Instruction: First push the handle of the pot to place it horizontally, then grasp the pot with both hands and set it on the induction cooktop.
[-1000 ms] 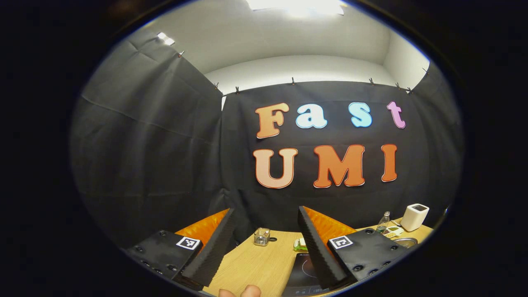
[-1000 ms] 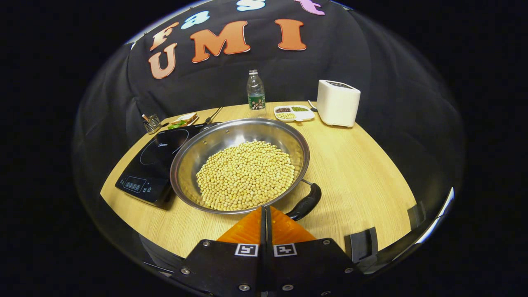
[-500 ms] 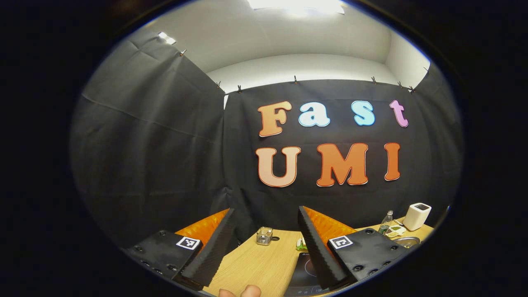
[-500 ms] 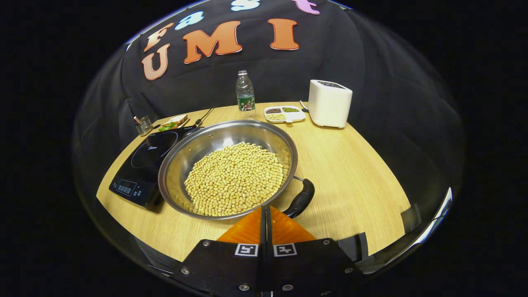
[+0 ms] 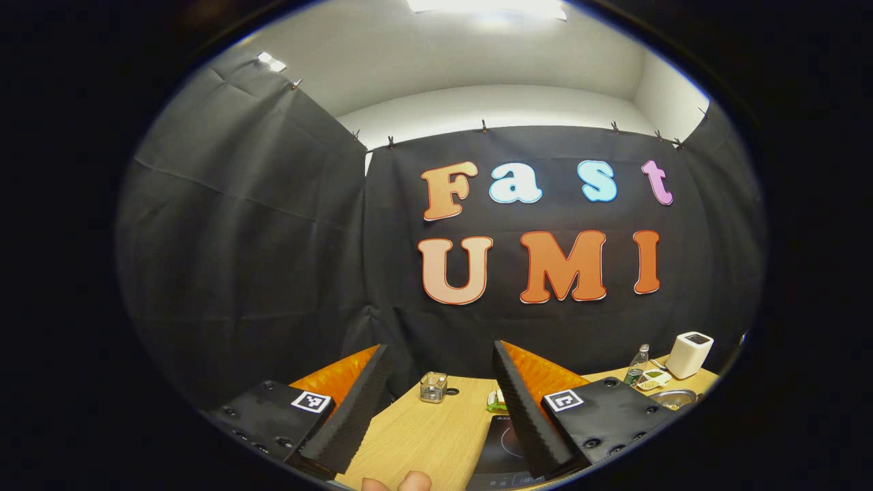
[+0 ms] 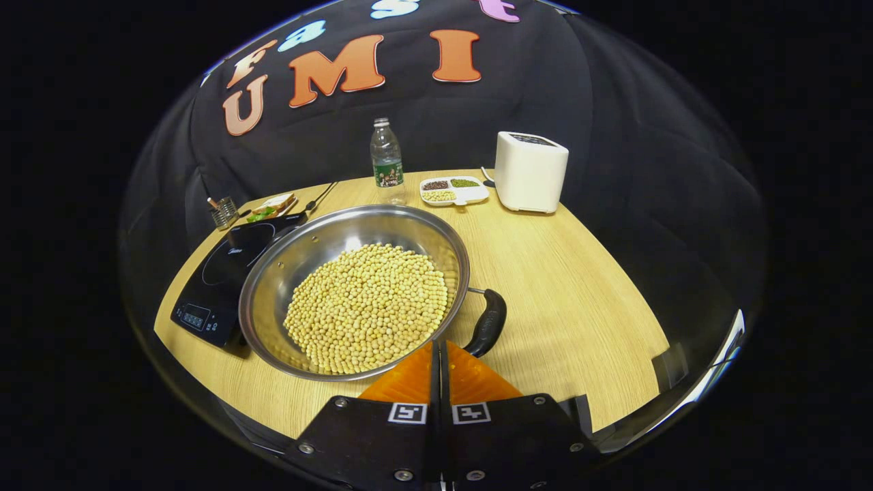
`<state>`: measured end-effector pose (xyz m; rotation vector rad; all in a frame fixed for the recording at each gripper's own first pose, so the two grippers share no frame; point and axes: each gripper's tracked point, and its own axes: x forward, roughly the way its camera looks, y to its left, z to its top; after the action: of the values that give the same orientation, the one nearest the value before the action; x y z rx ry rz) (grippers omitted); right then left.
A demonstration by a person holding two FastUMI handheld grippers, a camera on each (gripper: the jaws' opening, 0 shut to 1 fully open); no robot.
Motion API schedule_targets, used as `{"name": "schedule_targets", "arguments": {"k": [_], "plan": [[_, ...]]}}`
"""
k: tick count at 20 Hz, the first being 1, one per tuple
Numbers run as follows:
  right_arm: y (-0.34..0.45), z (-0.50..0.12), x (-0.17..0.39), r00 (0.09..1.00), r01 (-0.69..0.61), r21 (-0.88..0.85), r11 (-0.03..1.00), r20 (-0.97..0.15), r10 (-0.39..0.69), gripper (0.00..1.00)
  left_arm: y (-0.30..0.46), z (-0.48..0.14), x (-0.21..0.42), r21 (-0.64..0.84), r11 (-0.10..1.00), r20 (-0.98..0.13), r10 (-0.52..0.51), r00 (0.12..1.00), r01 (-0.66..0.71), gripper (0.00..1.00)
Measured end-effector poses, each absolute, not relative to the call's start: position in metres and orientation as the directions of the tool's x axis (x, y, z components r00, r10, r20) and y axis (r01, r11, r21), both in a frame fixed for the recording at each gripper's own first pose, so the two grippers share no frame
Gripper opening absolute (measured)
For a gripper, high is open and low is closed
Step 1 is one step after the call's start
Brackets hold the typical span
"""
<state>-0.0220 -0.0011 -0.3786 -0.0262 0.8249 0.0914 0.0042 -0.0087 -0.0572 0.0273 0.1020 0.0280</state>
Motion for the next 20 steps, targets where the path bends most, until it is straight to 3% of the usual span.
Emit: {"name": "schedule_targets", "arguments": {"k": [20], "plan": [[-0.023, -0.385, 0.012, 0.688, -0.075, -0.011, 0.997, -0.724, 0.043, 0.00, -0.028, -0.086, 0.015, 0.018, 1.000, -0.153, 0.006, 0.988, -0.003, 0.99]]}}
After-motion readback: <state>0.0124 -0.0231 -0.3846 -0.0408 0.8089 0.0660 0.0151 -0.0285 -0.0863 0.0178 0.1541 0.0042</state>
